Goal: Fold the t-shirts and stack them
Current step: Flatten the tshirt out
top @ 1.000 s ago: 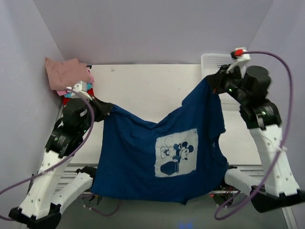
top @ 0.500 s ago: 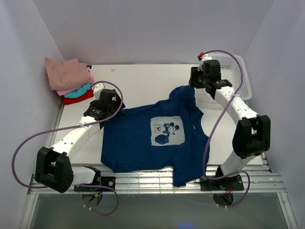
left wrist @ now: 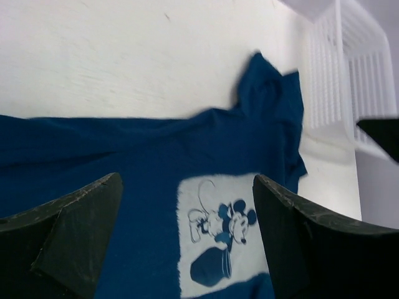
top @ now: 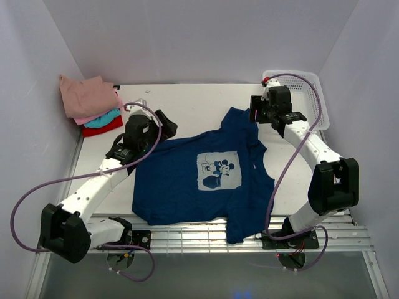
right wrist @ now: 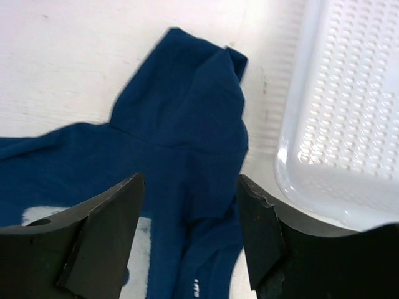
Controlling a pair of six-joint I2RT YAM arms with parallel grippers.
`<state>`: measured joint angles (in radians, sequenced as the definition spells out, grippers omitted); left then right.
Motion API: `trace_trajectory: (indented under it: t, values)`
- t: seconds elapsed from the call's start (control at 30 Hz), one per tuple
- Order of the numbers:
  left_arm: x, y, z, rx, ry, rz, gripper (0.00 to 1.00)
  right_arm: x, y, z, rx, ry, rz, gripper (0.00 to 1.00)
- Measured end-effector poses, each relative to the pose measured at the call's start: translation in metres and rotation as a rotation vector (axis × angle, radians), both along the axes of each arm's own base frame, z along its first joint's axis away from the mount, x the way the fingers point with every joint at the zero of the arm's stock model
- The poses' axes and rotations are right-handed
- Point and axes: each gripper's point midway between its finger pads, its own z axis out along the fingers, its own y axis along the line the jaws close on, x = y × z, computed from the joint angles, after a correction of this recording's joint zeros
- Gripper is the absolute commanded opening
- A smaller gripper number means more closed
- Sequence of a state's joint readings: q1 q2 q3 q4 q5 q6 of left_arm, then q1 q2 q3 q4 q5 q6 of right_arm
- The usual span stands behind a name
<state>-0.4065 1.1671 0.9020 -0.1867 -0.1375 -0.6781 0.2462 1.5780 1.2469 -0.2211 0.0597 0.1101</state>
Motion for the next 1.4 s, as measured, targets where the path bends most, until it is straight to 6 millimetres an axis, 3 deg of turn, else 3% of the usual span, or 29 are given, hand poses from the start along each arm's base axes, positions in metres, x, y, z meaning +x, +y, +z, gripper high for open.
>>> trace_trajectory:
  t: [0.1,0.13,0.2,0.3,0.37,0.53,0.77,0.87,1.03,1.13,1.4]
  values:
    - [0.000,-0.040,-0.025,-0.018,0.049,-0.153,0.89,0.006,0.013,0.006,0.047,-0.015,0.043,0.37]
    - [0.001,-0.050,-0.034,-0.022,0.067,-0.190,0.76,0.009,0.018,0.005,0.066,-0.009,0.058,0.15]
    - [-0.001,-0.069,-0.063,-0.020,0.132,-0.266,0.69,0.019,0.029,-0.001,0.103,0.003,0.087,0.08]
    - [-0.006,-0.088,-0.104,-0.003,0.236,-0.338,0.69,0.032,0.048,-0.026,0.143,0.063,0.134,0.08]
    - [-0.010,-0.093,-0.119,0.013,0.270,-0.359,0.79,0.043,0.060,-0.043,0.158,0.109,0.161,0.08]
    - [-0.010,-0.094,-0.113,0.039,0.242,-0.362,0.84,0.071,0.089,-0.089,0.163,0.196,0.206,0.08]
    - [-0.010,-0.074,-0.094,0.099,0.197,-0.285,0.85,0.081,0.109,-0.138,0.139,0.307,0.220,0.08]
    - [-0.012,-0.064,-0.091,0.128,0.200,-0.247,0.85,0.092,0.112,-0.148,0.114,0.327,0.202,0.08]
    - [-0.020,-0.049,-0.092,0.161,0.218,-0.205,0.86,0.116,0.125,-0.143,0.097,0.303,0.194,0.08]
    - [-0.025,-0.039,-0.100,0.193,0.251,-0.173,0.86,0.129,0.135,-0.144,0.111,0.283,0.201,0.08]
    - [-0.044,-0.014,-0.133,0.262,0.357,-0.099,0.86,0.142,0.158,-0.147,0.217,0.268,0.225,0.08]
